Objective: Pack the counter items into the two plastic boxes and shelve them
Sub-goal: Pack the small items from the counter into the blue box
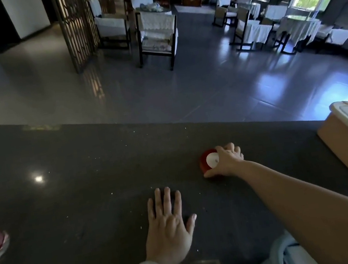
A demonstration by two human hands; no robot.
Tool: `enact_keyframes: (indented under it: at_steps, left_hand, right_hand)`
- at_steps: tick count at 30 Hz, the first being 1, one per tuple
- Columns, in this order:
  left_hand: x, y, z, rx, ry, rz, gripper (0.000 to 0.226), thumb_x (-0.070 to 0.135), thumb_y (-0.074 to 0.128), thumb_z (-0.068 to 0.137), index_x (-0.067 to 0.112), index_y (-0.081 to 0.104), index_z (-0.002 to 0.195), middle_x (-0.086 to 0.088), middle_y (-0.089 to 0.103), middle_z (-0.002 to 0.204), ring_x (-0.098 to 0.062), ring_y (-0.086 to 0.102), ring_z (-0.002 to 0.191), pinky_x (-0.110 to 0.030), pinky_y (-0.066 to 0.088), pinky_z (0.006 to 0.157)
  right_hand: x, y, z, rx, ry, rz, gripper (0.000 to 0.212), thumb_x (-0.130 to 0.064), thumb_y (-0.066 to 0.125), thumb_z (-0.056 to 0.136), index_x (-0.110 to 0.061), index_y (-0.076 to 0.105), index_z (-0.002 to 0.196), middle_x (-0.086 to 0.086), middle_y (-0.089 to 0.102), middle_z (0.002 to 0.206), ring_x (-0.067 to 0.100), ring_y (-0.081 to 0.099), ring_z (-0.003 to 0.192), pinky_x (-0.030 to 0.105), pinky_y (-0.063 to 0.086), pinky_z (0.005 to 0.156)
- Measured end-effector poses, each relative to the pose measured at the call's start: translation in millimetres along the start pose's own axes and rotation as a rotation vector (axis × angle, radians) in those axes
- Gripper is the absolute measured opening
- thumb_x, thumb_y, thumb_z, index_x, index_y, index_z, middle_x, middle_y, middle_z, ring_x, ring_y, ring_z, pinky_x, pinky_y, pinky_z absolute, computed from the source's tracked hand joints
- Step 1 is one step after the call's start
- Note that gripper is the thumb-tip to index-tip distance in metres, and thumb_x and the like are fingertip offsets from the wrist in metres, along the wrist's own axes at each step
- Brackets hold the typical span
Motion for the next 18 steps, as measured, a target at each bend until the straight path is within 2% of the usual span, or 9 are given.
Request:
enact_keyframes:
  at_steps: [3, 8, 12, 15, 17, 18]
  left_hand:
    - [1, -1, -1, -0.011, 0.000, -0.011, 0.075, 0.066, 0.010, 0.092, 0.023, 0.010, 0.154, -0.010, 0.003, 0.162, -0.030, -0.005, 0.148, -0.051, 0.002, 0.119]
    - [-1, 1, -1, 0.010, -0.013, 0.001, 0.074, 0.065, 0.016, 0.093, 0.022, 0.015, 0.153, -0.010, 0.011, 0.161, -0.031, 0.001, 0.148, -0.050, 0.003, 0.119]
    - [-4, 5, 2, -0.010, -0.012, -0.051, 0.077, 0.066, 0.018, 0.091, 0.022, 0.015, 0.153, -0.011, 0.011, 0.161, -0.032, 0.001, 0.148, -0.051, 0.004, 0.119]
    - [-8, 0, 3, -0.103, -0.013, -0.131, 0.075, 0.062, 0.032, 0.093, 0.022, 0.014, 0.154, -0.009, 0.004, 0.161, -0.030, -0.005, 0.148, -0.048, 0.001, 0.120]
    - [-4, -13, -1, -0.175, -0.022, -0.241, 0.066, 0.052, 0.043, 0.096, 0.020, 0.027, 0.151, -0.009, 0.013, 0.160, -0.027, 0.005, 0.148, -0.040, 0.007, 0.120]
    - [2, -23, -8, -0.181, -0.028, -0.334, 0.058, 0.046, 0.046, 0.097, 0.018, 0.037, 0.147, -0.008, 0.024, 0.156, -0.024, 0.017, 0.146, -0.035, 0.016, 0.117]
  right_hand:
    - [-5, 10, -39, -0.090, -0.039, 0.030, 0.106, -0.057, 0.082, 0.059, -0.031, 0.025, 0.145, 0.008, 0.028, 0.141, 0.034, 0.029, 0.129, 0.046, 0.035, 0.105]
    - [-29, -11, -104, 0.128, -0.206, 0.083, 0.106, -0.058, 0.079, 0.058, -0.027, 0.025, 0.145, 0.005, 0.033, 0.135, 0.030, 0.033, 0.123, 0.042, 0.034, 0.104]
    - [-23, -40, -148, 0.206, -0.219, 0.205, 0.105, -0.060, 0.076, 0.059, -0.033, 0.022, 0.144, 0.003, 0.031, 0.137, 0.027, 0.030, 0.124, 0.041, 0.036, 0.098]
    - [-6, -55, -184, 0.238, -0.208, 0.275, 0.103, -0.059, 0.077, 0.060, -0.038, 0.019, 0.143, -0.002, 0.028, 0.138, 0.023, 0.028, 0.125, 0.041, 0.039, 0.096]
    - [7, -56, -209, 0.255, -0.212, 0.304, 0.102, -0.058, 0.078, 0.060, -0.041, 0.019, 0.142, -0.004, 0.028, 0.137, 0.021, 0.027, 0.124, 0.040, 0.039, 0.095]
    - [13, -55, -221, 0.259, -0.210, 0.312, 0.103, -0.057, 0.079, 0.059, -0.041, 0.019, 0.142, -0.004, 0.028, 0.137, 0.020, 0.027, 0.124, 0.040, 0.040, 0.095]
Point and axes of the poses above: each hand's wrist, its own z-axis towards the middle knuckle, its own y-axis out of the palm, x = y × z, the point moved 7 cm from there along z, towards the middle knuckle
